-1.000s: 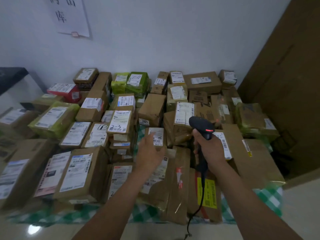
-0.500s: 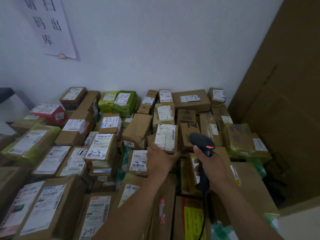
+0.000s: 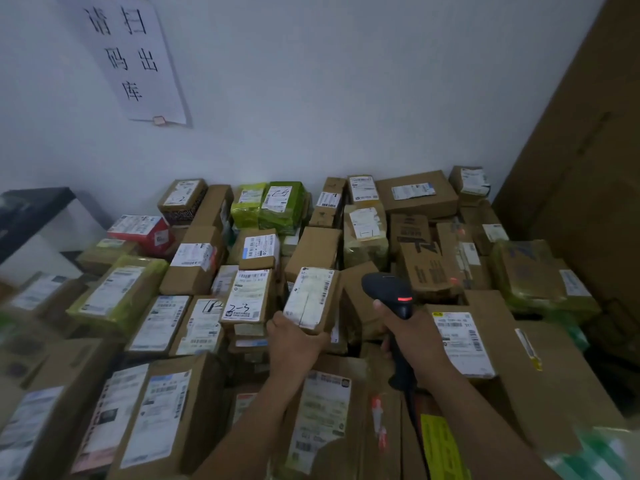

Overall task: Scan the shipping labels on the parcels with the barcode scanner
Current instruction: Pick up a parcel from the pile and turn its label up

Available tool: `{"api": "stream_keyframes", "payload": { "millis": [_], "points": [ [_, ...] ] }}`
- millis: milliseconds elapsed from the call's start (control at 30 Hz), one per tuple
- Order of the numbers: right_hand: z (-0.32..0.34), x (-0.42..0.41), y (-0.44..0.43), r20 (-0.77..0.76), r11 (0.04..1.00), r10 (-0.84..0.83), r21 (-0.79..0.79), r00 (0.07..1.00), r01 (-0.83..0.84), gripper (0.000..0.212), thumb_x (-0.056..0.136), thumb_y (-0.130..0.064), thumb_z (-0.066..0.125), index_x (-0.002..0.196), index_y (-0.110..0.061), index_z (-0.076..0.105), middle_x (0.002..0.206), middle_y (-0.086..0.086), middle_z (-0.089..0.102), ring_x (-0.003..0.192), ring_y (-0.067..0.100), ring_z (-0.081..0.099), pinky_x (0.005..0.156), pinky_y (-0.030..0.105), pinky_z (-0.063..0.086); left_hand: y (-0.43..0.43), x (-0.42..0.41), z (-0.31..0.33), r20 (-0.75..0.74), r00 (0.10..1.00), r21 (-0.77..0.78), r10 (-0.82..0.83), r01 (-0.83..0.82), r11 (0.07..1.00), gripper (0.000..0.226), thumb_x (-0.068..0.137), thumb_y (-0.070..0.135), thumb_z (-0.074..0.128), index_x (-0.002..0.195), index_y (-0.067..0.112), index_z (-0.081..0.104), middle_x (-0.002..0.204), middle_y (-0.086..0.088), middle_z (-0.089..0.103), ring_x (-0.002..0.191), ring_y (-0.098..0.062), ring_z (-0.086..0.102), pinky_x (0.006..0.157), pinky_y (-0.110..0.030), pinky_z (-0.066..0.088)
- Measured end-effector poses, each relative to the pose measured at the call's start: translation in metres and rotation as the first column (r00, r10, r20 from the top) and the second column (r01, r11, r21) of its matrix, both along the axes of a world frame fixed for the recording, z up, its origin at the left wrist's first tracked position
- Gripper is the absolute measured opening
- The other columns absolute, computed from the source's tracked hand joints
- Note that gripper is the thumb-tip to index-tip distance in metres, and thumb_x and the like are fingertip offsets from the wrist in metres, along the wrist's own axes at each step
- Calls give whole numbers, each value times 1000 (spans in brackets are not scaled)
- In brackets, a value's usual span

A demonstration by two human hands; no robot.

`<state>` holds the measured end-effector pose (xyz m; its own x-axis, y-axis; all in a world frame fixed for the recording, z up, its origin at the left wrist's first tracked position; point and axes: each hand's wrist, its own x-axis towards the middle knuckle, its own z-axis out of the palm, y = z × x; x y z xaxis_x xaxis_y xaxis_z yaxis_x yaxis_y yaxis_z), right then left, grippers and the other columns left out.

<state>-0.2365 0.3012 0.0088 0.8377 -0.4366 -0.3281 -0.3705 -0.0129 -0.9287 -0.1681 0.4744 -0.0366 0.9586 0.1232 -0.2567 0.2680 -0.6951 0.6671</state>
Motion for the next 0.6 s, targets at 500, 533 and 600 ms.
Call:
{"api": "stream_keyframes", "payload": {
  "millis": [500, 533, 600],
  "points": [
    [-1, -19, 60, -159, 981, -11, -191, 987, -20, 39, 87, -40, 68, 70, -6, 58, 58, 17, 58, 50, 24, 57, 52, 30, 45, 15, 60, -55, -193, 890, -87, -414, 405, 910, 76, 69, 57, 75, 131, 16, 60, 128, -6, 65, 110, -19, 64, 84, -24, 52],
    [2, -21, 64, -163, 982, -7, -188, 987, -24, 39, 87, -39, 69, 71, -5, 60, 56, 16, 58, 47, 22, 56, 50, 29, 46, 18, 55, -41, -172, 881, -97, -440, 430, 898, 57, 82, 42, 72, 130, 14, 62, 127, -7, 66, 110, -19, 65, 80, -20, 50],
    [7, -25, 71, -181, 982, 5, -184, 983, -39, 35, 87, -39, 69, 73, -8, 62, 50, 10, 59, 42, 17, 56, 46, 25, 47, 25, 49, -30, -116, 874, -86, -471, 464, 882, 30, 93, 24, 65, 120, 11, 68, 119, -6, 70, 99, -16, 67, 67, -7, 44]
  ]
}}
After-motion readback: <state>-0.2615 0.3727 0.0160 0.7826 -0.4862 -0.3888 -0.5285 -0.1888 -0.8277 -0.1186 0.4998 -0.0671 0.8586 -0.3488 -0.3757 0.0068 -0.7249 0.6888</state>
